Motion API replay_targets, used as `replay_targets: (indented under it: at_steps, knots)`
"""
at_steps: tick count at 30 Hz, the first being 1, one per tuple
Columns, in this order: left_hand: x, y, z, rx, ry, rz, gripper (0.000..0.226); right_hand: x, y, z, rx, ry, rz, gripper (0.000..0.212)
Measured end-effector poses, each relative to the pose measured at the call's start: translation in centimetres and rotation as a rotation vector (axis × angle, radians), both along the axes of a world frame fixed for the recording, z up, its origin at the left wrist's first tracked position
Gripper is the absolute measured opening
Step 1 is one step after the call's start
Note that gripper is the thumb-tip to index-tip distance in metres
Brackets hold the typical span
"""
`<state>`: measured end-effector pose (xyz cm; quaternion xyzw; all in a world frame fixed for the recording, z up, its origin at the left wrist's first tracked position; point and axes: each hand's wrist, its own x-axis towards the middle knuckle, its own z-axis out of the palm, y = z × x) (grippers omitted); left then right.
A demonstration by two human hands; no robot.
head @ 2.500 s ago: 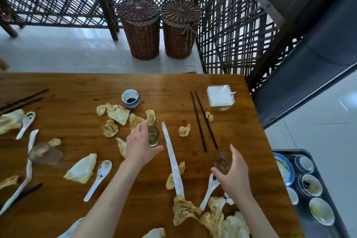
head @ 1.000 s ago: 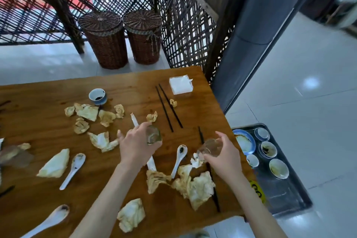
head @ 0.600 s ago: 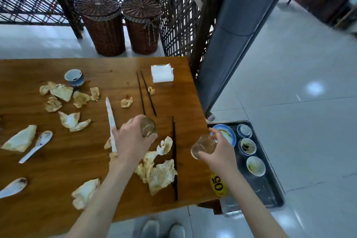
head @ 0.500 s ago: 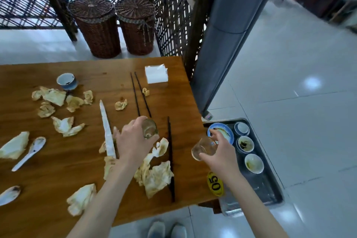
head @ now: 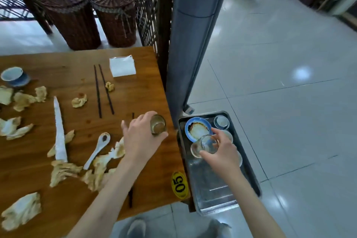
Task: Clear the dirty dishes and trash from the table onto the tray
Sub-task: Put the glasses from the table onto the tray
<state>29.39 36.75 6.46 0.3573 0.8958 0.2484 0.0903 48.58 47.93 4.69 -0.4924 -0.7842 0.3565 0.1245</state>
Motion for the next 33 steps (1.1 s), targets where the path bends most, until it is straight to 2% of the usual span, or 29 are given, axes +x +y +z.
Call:
replay_targets:
  at_steps: [6, 10, 15, 23, 27, 33]
  knots:
    - [7.0, 5.1, -1.7, 0.024, -0.023, 0.094, 0.058, 5.6, 6.7, -1.7, 0.017, -0.086, 0.107, 0.064]
    - [11.7, 8.3, -3.4, 0.116, -0.087, 0.149, 0.062, 8.7, 10.8, -4.5, 0.008, -0.134, 0.214, 0.055]
    - [15.9, 12.2, -6.6, 0.13, -0.125, 0.181, 0.066, 10.1, 14.9, -10.4, -0.003, -0.173, 0.314, 0.052]
    - [19.3, 14.2, -15.6, 0.001, -0.221, 0.245, 0.064, 9.1, 17.4, -20.9, -0.03, -0.292, 0.444, 0.045]
    - [19.4, 14.1, -19.2, -0.062, -0.221, 0.279, 0.065, 8.2, 18.6, -25.0, 0.041, -0.339, 0.492, 0.045]
    - [18.7, 13.6, -22.5, -0.101, -0.21, 0.302, 0.066, 6.2, 20.1, -28.9, 0.277, -0.466, 0.627, 0.035]
